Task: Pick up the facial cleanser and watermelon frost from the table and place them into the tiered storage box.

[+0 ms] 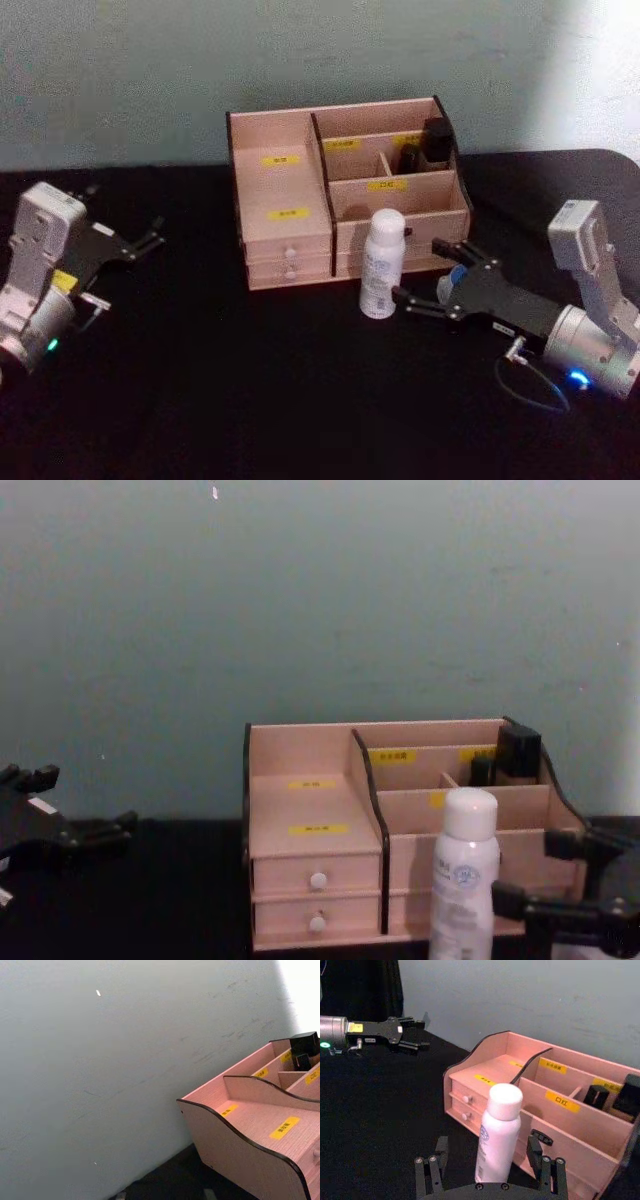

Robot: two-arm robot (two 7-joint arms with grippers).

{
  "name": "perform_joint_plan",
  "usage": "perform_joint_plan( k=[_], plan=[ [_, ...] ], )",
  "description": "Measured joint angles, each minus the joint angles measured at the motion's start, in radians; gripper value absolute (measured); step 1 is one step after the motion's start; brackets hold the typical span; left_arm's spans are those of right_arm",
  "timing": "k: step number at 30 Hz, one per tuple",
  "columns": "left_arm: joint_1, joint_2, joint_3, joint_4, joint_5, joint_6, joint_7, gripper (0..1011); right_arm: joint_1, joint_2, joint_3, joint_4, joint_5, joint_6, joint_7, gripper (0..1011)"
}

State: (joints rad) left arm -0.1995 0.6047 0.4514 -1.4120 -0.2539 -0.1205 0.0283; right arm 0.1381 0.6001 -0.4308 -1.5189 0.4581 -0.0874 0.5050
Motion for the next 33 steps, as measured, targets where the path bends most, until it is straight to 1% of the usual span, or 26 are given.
perform_joint_plan(
  k=[10,12,20,33],
  plan=[
    [0.000,0.000,0.000,0.000,0.000,0.000,0.000,1001,0.035,-0.049,-0.003,0.063,-0.009,0.009,0.031,1002],
    [0.000,0.000,0.000,0.000,0.000,0.000,0.000,1001,0.046,-0.064,-0.003,0.083,-0.013,0.013,0.040,1003],
    [0.000,0.000,0.000,0.000,0.000,0.000,0.000,1001,0.068,-0.092,0.001,0.127,-0.021,0.025,0.051,1003],
    [0.000,0.000,0.000,0.000,0.000,0.000,0.000,1001,0.100,-0.125,-0.003,0.188,-0.032,0.032,0.068,1003]
  ],
)
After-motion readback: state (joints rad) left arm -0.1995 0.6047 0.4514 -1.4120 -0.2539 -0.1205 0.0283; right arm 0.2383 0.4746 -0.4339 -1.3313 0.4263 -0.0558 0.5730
